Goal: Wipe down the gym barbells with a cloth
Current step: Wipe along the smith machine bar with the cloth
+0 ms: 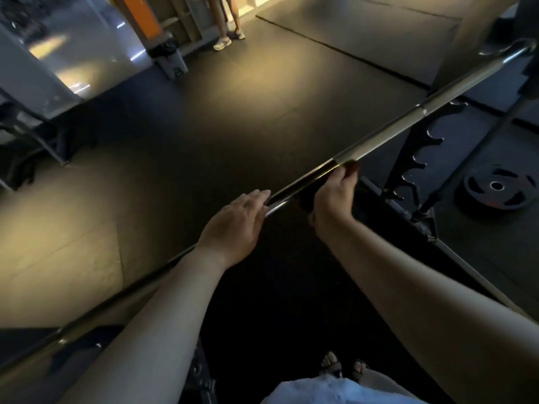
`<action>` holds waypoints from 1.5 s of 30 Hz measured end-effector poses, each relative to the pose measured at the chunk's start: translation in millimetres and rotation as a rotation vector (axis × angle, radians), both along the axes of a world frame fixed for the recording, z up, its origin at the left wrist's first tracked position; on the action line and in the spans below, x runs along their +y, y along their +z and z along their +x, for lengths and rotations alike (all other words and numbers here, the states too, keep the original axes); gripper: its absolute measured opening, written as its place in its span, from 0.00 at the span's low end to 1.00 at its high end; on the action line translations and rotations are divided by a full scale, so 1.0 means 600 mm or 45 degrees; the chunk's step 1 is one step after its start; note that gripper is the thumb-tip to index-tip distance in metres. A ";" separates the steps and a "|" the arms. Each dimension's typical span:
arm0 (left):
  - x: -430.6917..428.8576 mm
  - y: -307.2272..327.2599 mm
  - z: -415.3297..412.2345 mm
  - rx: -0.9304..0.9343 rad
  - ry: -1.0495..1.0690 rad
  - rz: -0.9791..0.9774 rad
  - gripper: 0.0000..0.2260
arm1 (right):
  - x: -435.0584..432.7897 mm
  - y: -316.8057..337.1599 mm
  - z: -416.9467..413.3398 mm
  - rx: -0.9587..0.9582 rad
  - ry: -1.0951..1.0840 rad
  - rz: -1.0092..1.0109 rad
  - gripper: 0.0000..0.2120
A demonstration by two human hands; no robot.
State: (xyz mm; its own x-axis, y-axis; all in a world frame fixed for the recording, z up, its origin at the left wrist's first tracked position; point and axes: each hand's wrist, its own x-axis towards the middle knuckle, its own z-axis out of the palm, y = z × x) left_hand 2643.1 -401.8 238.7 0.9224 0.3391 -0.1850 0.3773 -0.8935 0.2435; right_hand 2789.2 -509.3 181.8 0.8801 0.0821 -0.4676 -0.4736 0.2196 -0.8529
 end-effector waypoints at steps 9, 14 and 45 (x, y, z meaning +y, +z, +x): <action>0.001 -0.014 -0.014 -0.079 0.037 0.065 0.21 | 0.038 0.010 -0.186 0.140 0.458 0.217 0.21; 0.024 -0.013 -0.072 -0.092 0.078 0.096 0.21 | 0.037 0.005 -0.120 0.075 0.120 0.040 0.20; 0.150 -0.018 -0.331 -0.088 0.158 0.077 0.22 | 0.161 0.025 -0.474 0.154 0.552 0.254 0.20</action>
State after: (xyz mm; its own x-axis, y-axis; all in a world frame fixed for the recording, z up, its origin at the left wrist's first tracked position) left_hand 2444.7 -311.9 227.6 0.8824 0.4602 -0.0981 0.4702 -0.8547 0.2202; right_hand 2504.7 -412.4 196.6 0.6856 0.5271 -0.5021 -0.6504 0.1337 -0.7477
